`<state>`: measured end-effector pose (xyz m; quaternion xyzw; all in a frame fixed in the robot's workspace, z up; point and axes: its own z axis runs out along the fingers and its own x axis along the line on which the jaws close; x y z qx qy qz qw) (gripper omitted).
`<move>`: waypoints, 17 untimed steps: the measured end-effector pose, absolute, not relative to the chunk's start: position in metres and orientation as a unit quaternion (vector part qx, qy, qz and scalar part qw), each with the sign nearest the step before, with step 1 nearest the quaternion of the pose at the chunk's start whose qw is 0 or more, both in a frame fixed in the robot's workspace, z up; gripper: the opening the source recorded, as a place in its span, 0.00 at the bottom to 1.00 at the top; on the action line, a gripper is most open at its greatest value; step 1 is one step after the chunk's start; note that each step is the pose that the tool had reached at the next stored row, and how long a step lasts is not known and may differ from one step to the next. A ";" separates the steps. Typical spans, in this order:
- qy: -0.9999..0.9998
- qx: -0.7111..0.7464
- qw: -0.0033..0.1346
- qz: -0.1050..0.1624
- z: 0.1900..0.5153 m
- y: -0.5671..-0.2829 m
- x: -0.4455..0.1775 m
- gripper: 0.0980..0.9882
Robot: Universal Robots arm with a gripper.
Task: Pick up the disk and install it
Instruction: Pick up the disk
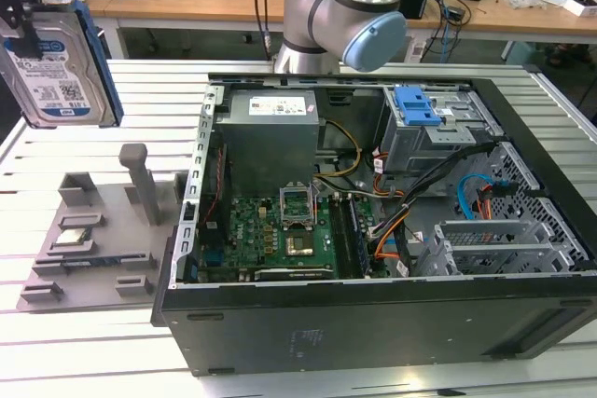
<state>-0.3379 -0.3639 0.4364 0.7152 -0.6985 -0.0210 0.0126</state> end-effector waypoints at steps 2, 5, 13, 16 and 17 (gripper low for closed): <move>-0.699 0.715 0.013 -0.021 0.440 -0.364 -0.338 0.30; -0.699 0.715 0.013 -0.021 0.449 -0.364 -0.338 0.30; -0.699 0.715 0.013 -0.021 0.466 -0.364 -0.338 0.30; -0.699 0.715 0.013 -0.021 0.470 -0.364 -0.338 0.30; -0.699 0.715 0.013 -0.021 0.472 -0.364 -0.338 0.30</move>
